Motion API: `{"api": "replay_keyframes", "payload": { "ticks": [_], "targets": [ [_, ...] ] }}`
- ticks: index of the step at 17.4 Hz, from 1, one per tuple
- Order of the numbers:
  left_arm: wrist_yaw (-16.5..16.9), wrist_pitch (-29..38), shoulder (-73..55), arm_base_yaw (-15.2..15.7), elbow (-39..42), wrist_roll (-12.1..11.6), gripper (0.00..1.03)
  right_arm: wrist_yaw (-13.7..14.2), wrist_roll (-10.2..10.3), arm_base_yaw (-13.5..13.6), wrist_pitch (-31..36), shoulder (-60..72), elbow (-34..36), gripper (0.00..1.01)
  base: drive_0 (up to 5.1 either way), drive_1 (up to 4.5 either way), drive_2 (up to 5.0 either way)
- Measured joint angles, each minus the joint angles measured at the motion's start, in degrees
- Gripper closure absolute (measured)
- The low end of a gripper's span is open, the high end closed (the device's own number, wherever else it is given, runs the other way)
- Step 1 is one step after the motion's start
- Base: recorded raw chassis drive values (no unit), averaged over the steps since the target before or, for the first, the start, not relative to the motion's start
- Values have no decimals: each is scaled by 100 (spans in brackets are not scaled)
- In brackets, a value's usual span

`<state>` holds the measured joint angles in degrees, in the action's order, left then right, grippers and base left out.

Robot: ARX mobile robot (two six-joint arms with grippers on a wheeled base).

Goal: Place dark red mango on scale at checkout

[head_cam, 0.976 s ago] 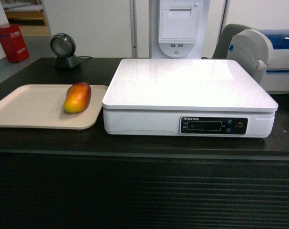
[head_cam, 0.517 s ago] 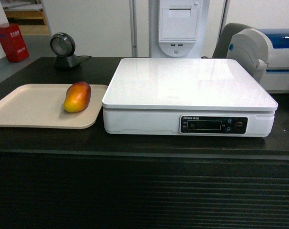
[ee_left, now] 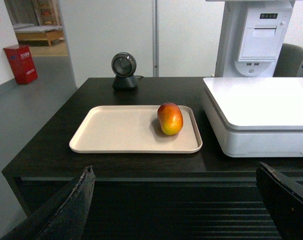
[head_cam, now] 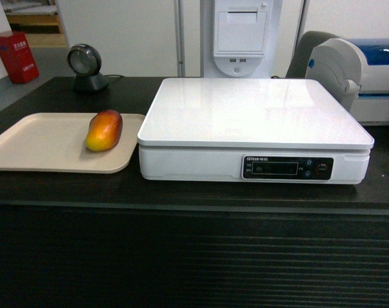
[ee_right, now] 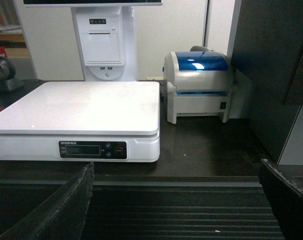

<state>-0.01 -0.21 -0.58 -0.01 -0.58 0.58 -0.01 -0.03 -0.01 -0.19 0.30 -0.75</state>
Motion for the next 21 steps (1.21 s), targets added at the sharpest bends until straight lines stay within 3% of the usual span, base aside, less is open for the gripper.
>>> {"api": "replay_keyframes", "payload": {
  "ticks": [3,4,6,7,8,9,10,13,19,21],
  "targets": [
    [-116,-164,-26,-46,-28,50,5,0,0,0,-2,0,0,3,0,0,0],
    [-898,-763,-431,-483,-275,367,5,4,0,0,-2,0,0,3,0,0,0],
    [-1797,-601,-1187,-1165,-492,741,5,-2,0,0,2,0,0,3,0,0,0],
    [-2793,474,-2253,-2149,-885,997,5,0,0,0,0,0,0,3,0,0,0],
    [-2463,1814,-3941,-2033,-1316,907,5,0,0,0,0,0,0,3,0,0,0],
    [-1670,2981,-5713,-1475,-2144,710,5,0,0,0,-2,0,0,3,0,0,0],
    [-1388,3204,-6415,-1285,-2557,634,5,0,0,0,-2,0,0,3,0,0,0],
    [-1073,3246,-7121,-1121,-3016,588,5,0,0,0,-2,0,0,3,0,0,0],
    [-807,3032,-8437,-953,-4041,496,5,0,0,0,-2,0,0,3,0,0,0],
    [-745,2715,-9530,-876,-5005,448,5,0,0,0,-2,0,0,3,0,0,0]
  ]
}}
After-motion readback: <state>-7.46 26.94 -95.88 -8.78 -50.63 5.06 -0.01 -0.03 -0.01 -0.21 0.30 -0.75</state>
